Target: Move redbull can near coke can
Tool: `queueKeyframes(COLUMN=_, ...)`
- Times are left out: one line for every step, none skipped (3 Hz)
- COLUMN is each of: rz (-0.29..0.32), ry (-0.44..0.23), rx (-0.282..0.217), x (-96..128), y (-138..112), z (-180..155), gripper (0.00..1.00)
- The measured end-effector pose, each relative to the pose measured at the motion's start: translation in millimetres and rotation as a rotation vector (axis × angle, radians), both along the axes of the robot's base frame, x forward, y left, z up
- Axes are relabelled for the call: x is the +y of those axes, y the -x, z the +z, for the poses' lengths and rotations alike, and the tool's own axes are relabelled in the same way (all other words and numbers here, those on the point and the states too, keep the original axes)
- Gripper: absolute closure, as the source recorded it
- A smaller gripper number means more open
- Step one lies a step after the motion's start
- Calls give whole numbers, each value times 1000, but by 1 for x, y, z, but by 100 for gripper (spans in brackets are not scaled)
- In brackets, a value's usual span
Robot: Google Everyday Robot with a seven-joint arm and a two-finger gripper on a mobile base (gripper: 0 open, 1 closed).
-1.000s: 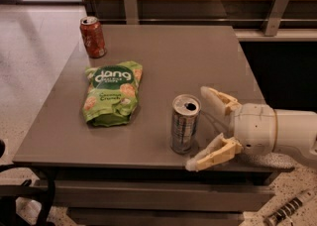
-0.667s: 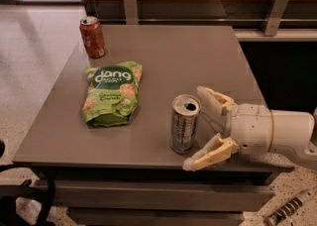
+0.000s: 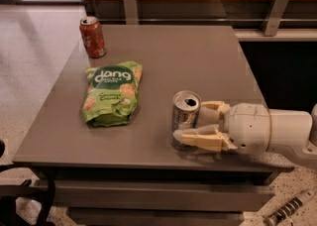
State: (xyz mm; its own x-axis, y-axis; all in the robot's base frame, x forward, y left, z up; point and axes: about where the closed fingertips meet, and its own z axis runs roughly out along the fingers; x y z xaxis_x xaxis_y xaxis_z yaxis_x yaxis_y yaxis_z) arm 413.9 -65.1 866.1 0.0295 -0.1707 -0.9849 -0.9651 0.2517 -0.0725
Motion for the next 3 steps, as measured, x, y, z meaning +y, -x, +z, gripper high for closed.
queueKeyframes(rz=3, ry=1, rx=-1, x=2, y=0, z=1, gripper=72)
queueKeyframes(rz=0, ry=2, rx=-6, x=2, y=-1, z=3, gripper=100)
queueKeyframes(rz=-18, ry=2, rx=-13, x=-3, y=-5, z=8, gripper=100)
